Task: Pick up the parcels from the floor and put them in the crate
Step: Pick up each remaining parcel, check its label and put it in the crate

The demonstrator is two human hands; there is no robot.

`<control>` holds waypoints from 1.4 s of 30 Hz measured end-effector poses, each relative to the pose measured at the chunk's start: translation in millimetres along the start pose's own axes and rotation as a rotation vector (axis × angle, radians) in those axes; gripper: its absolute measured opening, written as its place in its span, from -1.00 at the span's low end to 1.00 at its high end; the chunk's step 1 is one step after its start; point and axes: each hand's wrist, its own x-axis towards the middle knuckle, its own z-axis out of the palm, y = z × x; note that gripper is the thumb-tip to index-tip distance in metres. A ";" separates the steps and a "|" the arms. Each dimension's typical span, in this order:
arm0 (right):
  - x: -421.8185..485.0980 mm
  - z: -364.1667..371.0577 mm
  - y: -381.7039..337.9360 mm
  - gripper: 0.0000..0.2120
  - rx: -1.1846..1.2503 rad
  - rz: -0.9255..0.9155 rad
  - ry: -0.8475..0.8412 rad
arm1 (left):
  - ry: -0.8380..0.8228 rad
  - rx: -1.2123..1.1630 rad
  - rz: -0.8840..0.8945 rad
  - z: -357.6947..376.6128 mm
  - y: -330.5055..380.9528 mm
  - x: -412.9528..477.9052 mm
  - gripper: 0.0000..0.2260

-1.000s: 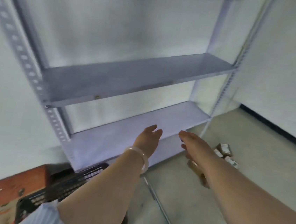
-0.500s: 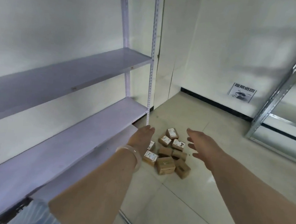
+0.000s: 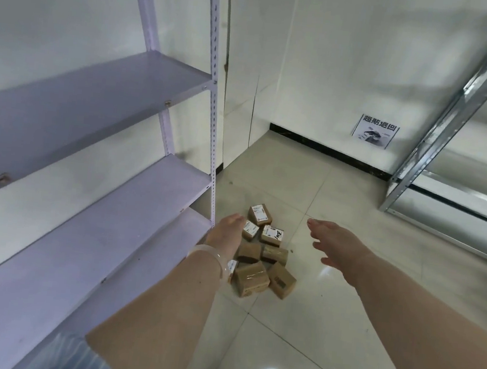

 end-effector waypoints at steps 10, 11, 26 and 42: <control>114.2 -20.7 -10.4 -0.63 -0.004 0.138 0.018 | -0.094 0.094 -0.083 27.6 31.1 111.3 -0.61; 131.9 -23.9 -11.3 -0.63 -0.009 0.147 0.016 | -0.079 0.098 -0.088 29.2 29.2 122.5 -0.62; 437.1 -22.3 18.4 -0.58 -0.294 0.284 -0.255 | 0.170 0.053 -0.382 93.0 -19.2 306.8 -0.63; 606.2 161.8 341.4 -0.66 -0.483 0.589 -0.454 | 0.021 0.204 -0.677 148.6 -382.9 499.0 -0.54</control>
